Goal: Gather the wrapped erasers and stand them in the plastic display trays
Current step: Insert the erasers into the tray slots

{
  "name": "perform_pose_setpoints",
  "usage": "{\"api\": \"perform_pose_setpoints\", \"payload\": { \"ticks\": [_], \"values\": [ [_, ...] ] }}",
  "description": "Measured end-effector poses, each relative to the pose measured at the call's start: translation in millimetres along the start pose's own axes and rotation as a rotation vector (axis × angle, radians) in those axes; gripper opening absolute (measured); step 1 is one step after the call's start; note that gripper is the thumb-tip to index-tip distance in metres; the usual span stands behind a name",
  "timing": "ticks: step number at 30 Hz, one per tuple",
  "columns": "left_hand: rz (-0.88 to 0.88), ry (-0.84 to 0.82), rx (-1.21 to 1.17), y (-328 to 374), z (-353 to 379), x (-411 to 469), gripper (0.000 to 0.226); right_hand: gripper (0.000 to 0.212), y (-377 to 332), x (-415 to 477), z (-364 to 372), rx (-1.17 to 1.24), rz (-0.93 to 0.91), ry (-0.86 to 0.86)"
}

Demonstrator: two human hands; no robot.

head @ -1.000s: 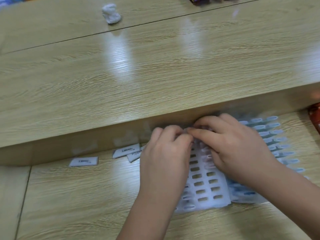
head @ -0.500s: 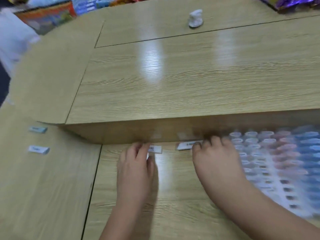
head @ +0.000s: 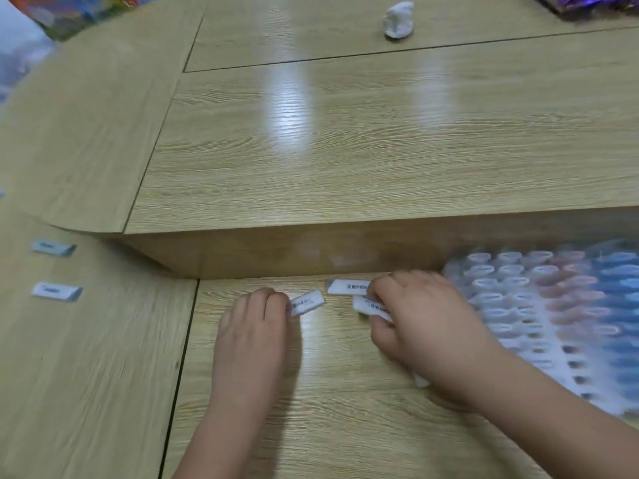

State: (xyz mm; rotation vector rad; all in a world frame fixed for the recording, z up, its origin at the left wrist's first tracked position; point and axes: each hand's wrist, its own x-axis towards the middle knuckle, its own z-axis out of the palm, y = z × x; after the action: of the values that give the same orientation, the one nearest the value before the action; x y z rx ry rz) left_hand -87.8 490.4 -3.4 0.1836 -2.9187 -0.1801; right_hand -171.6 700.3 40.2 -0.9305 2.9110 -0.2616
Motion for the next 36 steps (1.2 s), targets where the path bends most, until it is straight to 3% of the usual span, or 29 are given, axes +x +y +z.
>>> {"api": "perform_pose_setpoints", "payload": {
  "ticks": [4,6,11,16,20,24,29,36],
  "values": [
    [-0.067,-0.01,-0.013,6,2,-2,0.033,0.033,2,-9,-25,0.298,-0.02,0.009],
    [-0.122,-0.025,-0.072,12,-2,-2,0.026,0.033,10,-15,-35,0.465,-0.063,0.038],
    [-0.26,0.013,-0.457,42,-28,7,0.009,0.028,42,-30,-54,0.584,-0.105,0.15],
    [-0.317,0.048,-0.836,101,-67,28,0.02,0.022,87,-62,-80,0.815,0.102,0.138],
    [-0.261,0.07,-1.008,150,-88,37,0.018,0.024,135,-84,-97,0.92,0.295,0.29],
    [-0.071,0.072,-0.961,198,-91,39,0.013,0.018,168,-98,-93,0.81,0.339,0.419],
    [0.053,0.128,-0.836,234,-69,43,0.011,0.017,170,-93,-87,0.605,0.159,0.471],
    [0.134,0.118,-0.629,243,-38,40,0.013,0.018,173,-86,-65,0.55,0.125,0.426]
  ]
}}
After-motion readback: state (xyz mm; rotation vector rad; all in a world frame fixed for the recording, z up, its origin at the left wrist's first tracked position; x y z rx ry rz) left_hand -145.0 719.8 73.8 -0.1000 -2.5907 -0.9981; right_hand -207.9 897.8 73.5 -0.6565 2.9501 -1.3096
